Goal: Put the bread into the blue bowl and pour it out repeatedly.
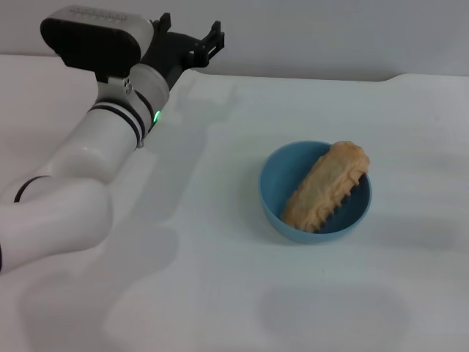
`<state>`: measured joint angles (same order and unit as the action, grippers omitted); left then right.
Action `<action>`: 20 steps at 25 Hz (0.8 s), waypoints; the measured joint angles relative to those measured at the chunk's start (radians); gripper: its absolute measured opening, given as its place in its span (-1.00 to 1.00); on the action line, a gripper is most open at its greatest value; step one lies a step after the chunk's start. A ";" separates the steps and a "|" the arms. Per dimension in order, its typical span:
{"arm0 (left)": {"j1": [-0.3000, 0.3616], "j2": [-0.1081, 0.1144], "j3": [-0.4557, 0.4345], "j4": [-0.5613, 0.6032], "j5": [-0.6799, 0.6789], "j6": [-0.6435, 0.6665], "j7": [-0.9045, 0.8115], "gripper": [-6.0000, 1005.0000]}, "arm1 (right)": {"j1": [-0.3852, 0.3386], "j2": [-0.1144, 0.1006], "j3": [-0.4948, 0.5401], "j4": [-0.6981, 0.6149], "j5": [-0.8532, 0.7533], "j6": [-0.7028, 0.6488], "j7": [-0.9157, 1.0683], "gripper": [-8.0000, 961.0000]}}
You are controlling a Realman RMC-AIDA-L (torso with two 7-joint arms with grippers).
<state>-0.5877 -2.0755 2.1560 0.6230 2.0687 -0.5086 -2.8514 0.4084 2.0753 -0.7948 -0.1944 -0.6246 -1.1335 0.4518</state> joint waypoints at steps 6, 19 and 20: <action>0.016 0.000 0.012 -0.002 0.000 -0.009 -0.002 0.74 | 0.003 0.002 0.001 0.051 0.008 -0.057 -0.032 0.49; 0.020 0.000 0.064 -0.016 0.001 -0.076 -0.026 0.74 | 0.009 0.002 0.029 0.086 0.015 -0.052 -0.041 0.49; 0.020 0.000 0.066 -0.016 0.001 -0.077 -0.026 0.74 | 0.009 0.002 0.035 0.087 0.015 -0.052 -0.041 0.49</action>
<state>-0.5678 -2.0755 2.2220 0.6074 2.0694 -0.5853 -2.8776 0.4177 2.0774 -0.7595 -0.1072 -0.6093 -1.1855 0.4113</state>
